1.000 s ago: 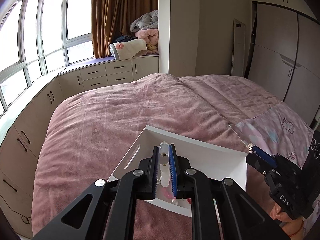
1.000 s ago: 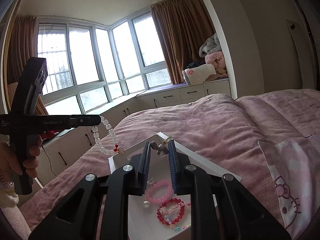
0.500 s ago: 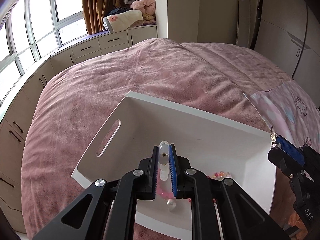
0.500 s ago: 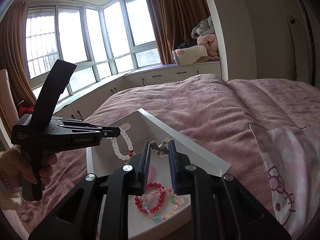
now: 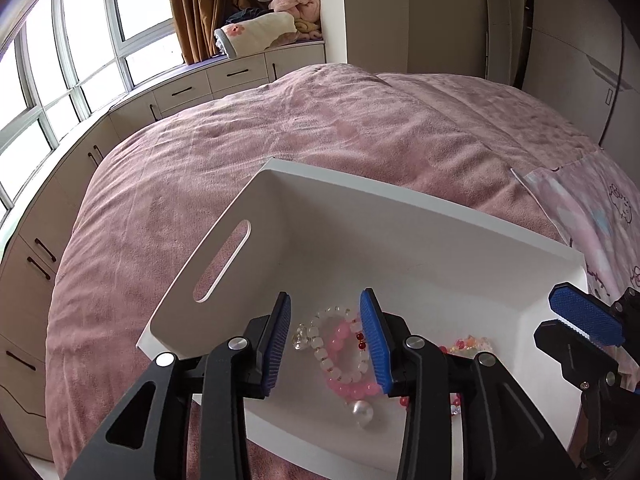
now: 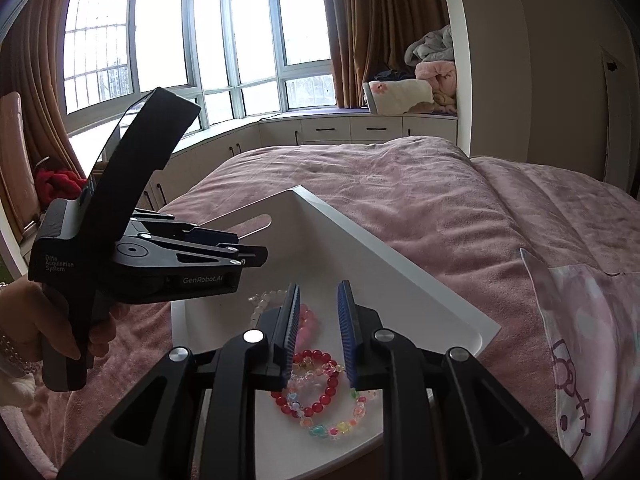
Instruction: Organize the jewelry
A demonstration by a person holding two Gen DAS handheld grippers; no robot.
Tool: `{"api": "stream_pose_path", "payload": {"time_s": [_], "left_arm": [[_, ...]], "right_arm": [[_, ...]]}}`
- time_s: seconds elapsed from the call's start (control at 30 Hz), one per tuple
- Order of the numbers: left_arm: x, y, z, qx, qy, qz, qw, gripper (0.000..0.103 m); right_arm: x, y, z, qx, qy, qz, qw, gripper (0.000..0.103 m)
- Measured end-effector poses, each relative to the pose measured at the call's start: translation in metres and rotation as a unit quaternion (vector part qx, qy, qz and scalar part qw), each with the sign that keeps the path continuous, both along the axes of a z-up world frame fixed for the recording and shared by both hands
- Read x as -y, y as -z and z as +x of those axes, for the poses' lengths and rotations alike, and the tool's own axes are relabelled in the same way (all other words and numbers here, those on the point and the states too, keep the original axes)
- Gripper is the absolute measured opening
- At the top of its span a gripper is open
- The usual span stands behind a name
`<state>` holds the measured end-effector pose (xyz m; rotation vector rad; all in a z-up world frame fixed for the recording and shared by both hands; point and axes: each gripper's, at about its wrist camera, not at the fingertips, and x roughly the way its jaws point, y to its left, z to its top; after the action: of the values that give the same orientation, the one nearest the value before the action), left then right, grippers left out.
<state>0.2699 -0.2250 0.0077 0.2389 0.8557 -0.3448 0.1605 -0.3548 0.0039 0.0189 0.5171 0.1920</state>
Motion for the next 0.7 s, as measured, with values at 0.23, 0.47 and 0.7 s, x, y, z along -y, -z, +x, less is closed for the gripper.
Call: {"api": "stream_pose_path", "payload": {"time_s": [0.23, 0.47, 0.7], "left_arm": [[-0.018, -0.032, -0.028, 0.071, -0.019, 0.006, 0.9973, 0.081], [-0.043, -0.074, -0.089, 0.17, -0.031, -0.006, 0.9849, 0.094], [-0.067, -0.088, -0.137, 0.199, -0.056, -0.044, 0.9775, 0.099]], "right_arm": [[0.012, -0.021, -0.023, 0.092, 0.034, 0.036, 0.994, 0.08], [0.034, -0.048, -0.062, 0.197, 0.069, 0.089, 0.974, 0.095], [0.023, -0.053, -0.083, 0.181, 0.057, -0.016, 0.982, 0.098]]}}
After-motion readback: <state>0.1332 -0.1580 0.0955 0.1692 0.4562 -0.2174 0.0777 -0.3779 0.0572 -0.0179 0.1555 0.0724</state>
